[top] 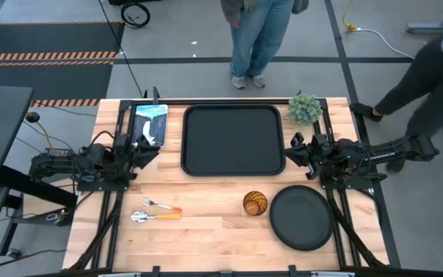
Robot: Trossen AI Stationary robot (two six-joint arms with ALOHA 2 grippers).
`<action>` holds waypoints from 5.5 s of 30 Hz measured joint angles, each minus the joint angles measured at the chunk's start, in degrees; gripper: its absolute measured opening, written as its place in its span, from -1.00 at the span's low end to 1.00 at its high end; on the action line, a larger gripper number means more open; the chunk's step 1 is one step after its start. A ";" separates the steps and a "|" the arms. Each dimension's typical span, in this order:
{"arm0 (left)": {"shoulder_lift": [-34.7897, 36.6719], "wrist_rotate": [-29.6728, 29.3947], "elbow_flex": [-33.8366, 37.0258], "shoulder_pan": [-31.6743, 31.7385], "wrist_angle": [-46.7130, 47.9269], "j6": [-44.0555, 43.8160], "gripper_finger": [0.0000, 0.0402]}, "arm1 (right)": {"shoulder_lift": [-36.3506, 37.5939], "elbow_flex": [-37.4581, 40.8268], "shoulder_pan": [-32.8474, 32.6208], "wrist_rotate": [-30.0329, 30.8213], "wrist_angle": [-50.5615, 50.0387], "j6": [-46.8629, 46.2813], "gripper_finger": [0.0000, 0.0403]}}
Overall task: Pick and place plate/cup/fork/spoon on tray
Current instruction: Put the orange glass on the top left of the black tray
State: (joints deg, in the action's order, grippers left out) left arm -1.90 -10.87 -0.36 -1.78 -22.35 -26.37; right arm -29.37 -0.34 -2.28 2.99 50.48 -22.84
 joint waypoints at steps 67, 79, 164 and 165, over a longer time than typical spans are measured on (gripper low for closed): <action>-98.92 16.53 -75.11 -5.25 36.12 -3.10 0.09 | -8.08 0.00 -0.62 2.45 -6.03 0.85 -0.92; -109.31 17.64 -92.52 -5.23 53.63 -7.57 -0.03 | -9.04 -0.01 -11.44 14.80 -7.34 7.76 -0.92; -129.43 0.76 -133.87 -13.86 82.81 -28.41 -0.29 | -10.75 -1.44 -17.57 22.88 -8.90 30.39 -0.92; -129.40 0.14 -133.87 -13.84 83.62 -28.41 -0.29 | -10.75 -1.44 -17.57 22.88 -8.92 30.41 -0.92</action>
State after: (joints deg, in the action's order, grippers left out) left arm -131.31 -10.73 -134.23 -15.62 61.27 -54.78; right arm -40.12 -1.78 -19.86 25.87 41.56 7.57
